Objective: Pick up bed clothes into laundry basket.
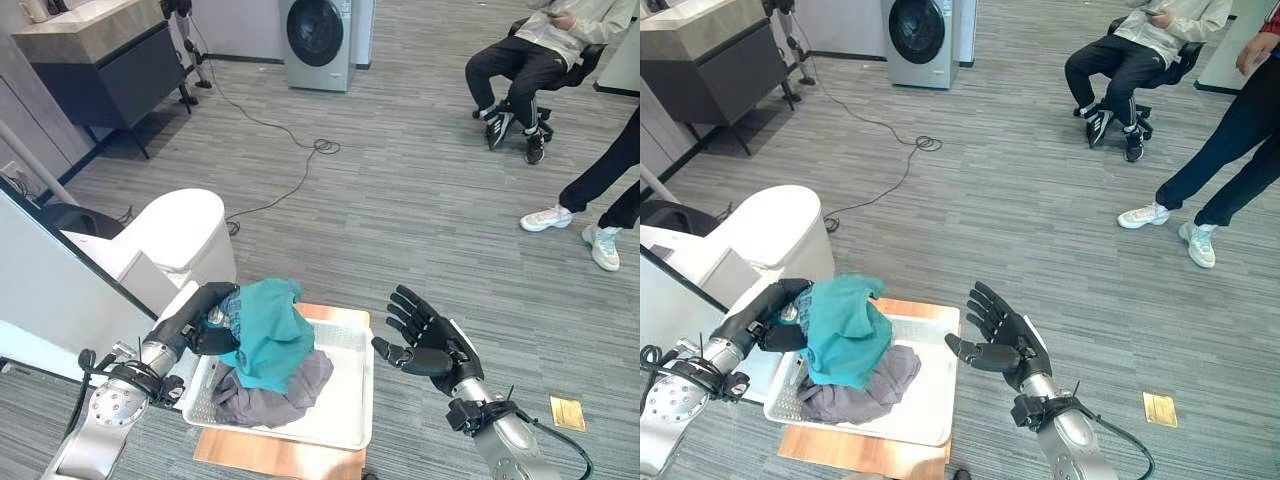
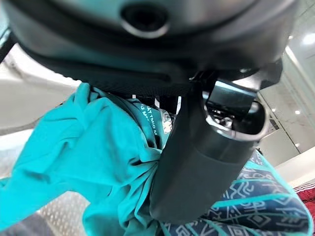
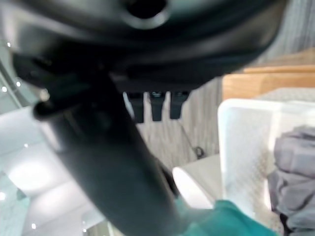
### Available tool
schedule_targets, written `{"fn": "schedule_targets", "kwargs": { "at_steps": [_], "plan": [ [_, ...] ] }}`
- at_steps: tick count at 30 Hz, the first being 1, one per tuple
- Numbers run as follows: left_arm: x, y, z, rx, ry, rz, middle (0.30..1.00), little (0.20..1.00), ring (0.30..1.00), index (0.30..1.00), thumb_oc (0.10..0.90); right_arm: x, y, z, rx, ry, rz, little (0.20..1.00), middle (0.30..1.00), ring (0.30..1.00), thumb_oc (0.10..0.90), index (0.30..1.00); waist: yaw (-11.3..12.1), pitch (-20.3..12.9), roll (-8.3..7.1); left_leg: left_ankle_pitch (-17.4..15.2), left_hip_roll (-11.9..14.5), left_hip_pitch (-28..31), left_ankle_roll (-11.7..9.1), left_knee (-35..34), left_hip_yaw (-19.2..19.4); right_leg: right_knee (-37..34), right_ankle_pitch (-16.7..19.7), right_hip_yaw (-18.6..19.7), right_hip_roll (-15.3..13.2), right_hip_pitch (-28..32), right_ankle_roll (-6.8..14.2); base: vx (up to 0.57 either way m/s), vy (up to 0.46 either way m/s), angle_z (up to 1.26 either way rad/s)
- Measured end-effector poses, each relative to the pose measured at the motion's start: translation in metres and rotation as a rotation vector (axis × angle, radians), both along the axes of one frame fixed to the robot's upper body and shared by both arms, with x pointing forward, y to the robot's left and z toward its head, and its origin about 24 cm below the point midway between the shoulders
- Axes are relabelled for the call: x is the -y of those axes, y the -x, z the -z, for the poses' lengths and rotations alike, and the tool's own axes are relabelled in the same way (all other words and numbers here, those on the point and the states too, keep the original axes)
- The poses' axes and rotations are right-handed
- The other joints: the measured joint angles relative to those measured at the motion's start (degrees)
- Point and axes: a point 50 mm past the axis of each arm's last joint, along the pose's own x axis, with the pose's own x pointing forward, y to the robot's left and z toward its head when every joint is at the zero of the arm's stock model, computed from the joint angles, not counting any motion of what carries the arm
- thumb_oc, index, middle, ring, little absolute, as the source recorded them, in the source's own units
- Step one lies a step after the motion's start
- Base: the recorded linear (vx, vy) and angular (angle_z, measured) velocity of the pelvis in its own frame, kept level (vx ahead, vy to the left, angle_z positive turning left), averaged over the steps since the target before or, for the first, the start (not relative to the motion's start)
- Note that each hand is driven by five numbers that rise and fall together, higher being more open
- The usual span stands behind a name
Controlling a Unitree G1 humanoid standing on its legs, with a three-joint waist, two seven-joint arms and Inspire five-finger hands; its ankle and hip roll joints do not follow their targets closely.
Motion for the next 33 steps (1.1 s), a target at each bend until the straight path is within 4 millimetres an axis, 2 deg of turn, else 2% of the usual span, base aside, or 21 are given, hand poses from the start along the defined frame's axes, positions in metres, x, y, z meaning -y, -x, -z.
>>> {"fn": "schedule_targets", "kwargs": {
  "at_steps": [9,10,12,18,20,27,28,33],
  "plan": [
    [0.013,0.005,0.036,-0.136,0.02,0.01,0.3,0.3,0.3,0.3,0.4,0.0,0.0,0.0,-0.002,0.002,-0.004,0.9,0.9,0.9,0.8,0.9,-0.3,0.0,0.21,0.1,0.0,-0.5,0.1,0.0,0.0,0.0,0.0,0.0,0.0,-0.5,0.0,0.0,0.0,0.0],
    [0.015,0.008,0.055,-0.202,0.032,-0.014,0.3,0.3,0.3,0.3,0.4,0.0,0.0,0.0,-0.002,0.002,-0.004,0.9,0.9,0.9,0.8,0.9,-0.4,0.0,0.21,0.1,0.0,-0.5,0.1,0.0,0.0,0.0,0.0,0.0,0.0,-0.5,0.0,0.0,0.0,0.0],
    [0.017,0.012,0.07,-0.257,0.02,-0.018,0.3,0.3,0.3,0.3,0.4,0.0,0.0,0.0,-0.002,0.002,-0.005,0.9,0.9,0.9,0.8,0.9,-0.7,0.0,0.18,0.1,0.0,-0.4,0.1,0.0,0.0,0.0,0.0,0.0,0.0,-0.4,0.0,0.0,0.0,0.0],
    [0.022,0.016,0.101,-0.373,0.006,-0.062,0.3,0.3,0.3,0.3,0.4,-0.002,0.0,0.0,-0.003,0.002,-0.01,0.9,0.9,0.9,0.8,0.9,-1.9,0.2,-0.13,0.1,0.0,-0.3,0.1,0.0,0.2,0.0,0.0,0.2,0.0,-0.6,0.0,0.0,0.0,0.0],
    [0.025,0.014,0.109,-0.399,-0.025,-0.059,0.3,0.3,0.3,0.3,0.4,-0.003,-0.001,0.0,-0.003,0.002,-0.012,0.9,0.9,0.9,0.8,0.9,-1.9,0.2,-0.37,0.1,0.1,-0.3,0.1,0.0,0.4,0.0,0.0,0.2,0.0,-0.5,0.0,0.01,-0.005,-0.05],
    [0.028,0.006,0.11,-0.377,-0.022,-0.097,0.3,0.3,0.3,0.3,0.4,-0.005,0.0,0.001,-0.007,0.002,-0.021,0.9,0.9,0.9,0.8,0.9,-3.3,0.3,-0.94,0.1,0.2,-0.2,0.1,0.0,0.7,0.0,0.1,0.4,0.0,-0.5,-0.1,0.0,-0.001,-0.01],
    [0.028,0.004,0.109,-0.373,-0.022,-0.096,0.9,0.9,0.9,0.9,0.8,-0.005,0.0,0.001,-0.007,0.002,-0.021,0.9,0.9,0.9,0.8,0.9,-3.3,0.3,-0.94,0.1,0.2,-0.2,0.1,0.0,0.7,0.0,0.1,0.4,0.0,-0.5,-0.1,0.0,0.0,0.0],
    [0.029,-0.001,0.104,-0.341,0.002,-0.111,0.9,0.9,0.9,0.9,0.8,-0.006,0.0,0.001,-0.009,0.001,-0.02,0.9,0.9,0.9,0.8,0.9,-3.2,0.3,-0.99,0.1,0.2,-0.2,0.1,0.0,0.7,0.0,0.2,0.4,0.0,-0.5,-0.1,0.0,0.0,0.0]
  ]
}}
